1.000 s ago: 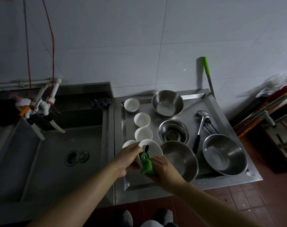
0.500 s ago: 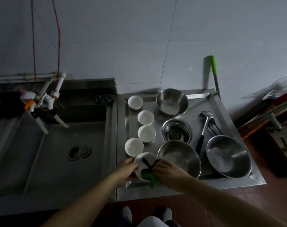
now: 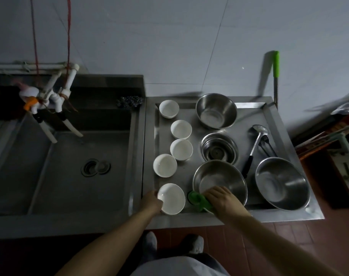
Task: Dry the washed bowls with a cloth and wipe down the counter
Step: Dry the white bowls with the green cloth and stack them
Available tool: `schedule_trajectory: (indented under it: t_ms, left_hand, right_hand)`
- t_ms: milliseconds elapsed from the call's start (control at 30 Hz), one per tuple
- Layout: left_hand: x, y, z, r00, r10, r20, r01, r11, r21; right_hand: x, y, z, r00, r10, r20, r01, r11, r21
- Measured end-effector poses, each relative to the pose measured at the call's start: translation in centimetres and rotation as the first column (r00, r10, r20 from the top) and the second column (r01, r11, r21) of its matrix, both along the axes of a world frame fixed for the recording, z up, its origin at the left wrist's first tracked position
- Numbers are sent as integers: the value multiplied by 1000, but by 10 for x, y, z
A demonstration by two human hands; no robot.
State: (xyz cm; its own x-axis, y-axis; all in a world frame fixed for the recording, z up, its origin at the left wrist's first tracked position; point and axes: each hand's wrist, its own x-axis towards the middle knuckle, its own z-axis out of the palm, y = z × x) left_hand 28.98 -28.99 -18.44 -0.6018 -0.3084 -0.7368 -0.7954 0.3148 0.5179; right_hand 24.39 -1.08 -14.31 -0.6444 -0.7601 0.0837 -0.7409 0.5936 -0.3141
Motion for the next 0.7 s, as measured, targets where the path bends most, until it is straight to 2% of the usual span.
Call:
schedule_trajectory:
  t_ms: [100, 233, 333, 533, 700]
  left_hand:
    - [-8, 5, -17, 986, -168, 1, 166, 979, -119]
    - [-19, 9, -42, 960, -280, 33, 281, 942, -182]
    - [-24, 15, -51, 953, -302, 30, 302, 937, -174]
    - [-24, 17, -90, 941, -339, 0, 327, 907, -265]
    - [-24, 21, -75, 937, -346, 49, 345, 891, -296]
  right_hand:
    - [-2, 5, 1, 999, -45, 5, 46, 998, -48]
    - [1, 8, 1, 998, -60, -8, 59, 995, -85]
    - [4, 9, -4, 998, -69, -10, 68, 994, -89]
    - [9, 6, -12, 996, -85, 40, 88, 993, -81]
    - [5, -1, -17, 995, -85, 55, 89, 993, -73]
